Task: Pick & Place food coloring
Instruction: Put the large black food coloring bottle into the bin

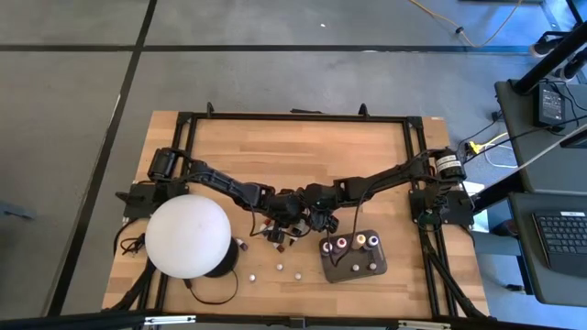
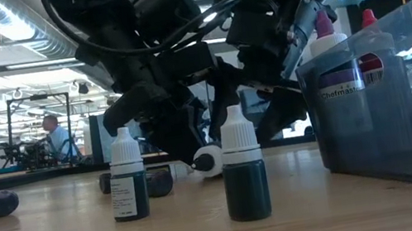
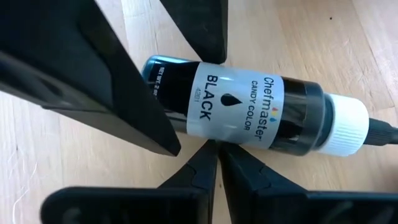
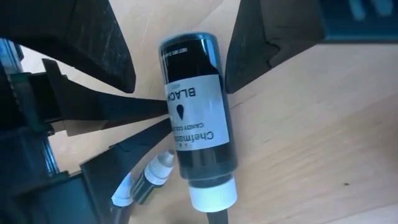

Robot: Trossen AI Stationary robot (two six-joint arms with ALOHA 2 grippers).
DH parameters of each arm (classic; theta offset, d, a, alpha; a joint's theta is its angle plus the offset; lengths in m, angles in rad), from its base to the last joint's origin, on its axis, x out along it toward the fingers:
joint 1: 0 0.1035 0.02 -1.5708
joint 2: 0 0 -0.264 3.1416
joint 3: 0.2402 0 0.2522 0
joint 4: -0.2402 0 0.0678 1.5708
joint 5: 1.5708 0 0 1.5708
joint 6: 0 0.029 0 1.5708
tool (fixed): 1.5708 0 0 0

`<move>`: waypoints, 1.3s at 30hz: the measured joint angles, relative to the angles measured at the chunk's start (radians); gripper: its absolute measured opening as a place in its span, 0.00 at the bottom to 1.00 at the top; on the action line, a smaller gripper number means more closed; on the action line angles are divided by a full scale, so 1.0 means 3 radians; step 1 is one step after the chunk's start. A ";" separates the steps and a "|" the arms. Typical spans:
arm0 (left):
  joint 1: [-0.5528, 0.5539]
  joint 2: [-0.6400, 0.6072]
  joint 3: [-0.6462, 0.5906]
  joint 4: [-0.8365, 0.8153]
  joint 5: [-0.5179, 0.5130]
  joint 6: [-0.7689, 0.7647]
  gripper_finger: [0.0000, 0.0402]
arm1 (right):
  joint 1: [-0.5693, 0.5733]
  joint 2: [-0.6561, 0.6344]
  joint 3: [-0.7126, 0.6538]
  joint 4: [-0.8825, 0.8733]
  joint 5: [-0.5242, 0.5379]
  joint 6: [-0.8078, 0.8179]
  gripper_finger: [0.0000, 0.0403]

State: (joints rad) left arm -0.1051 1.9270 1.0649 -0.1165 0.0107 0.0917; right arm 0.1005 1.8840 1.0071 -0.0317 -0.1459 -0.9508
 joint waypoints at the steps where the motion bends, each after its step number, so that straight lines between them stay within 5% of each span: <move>1: 0.0000 0.0000 0.0000 0.0001 0.0000 0.0000 0.05 | 0.0000 0.0008 0.0001 0.0001 0.0000 0.0000 0.60; 39: -0.0039 0.0014 0.0013 0.0336 -0.0072 -0.0186 0.07 | 0.0018 0.0073 -0.0011 -0.0268 -0.0426 0.0725 0.56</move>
State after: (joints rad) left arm -0.1169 1.9312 1.0687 -0.0157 -0.0109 0.0360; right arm 0.1059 1.9060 1.0039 -0.1121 -0.2736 -0.7334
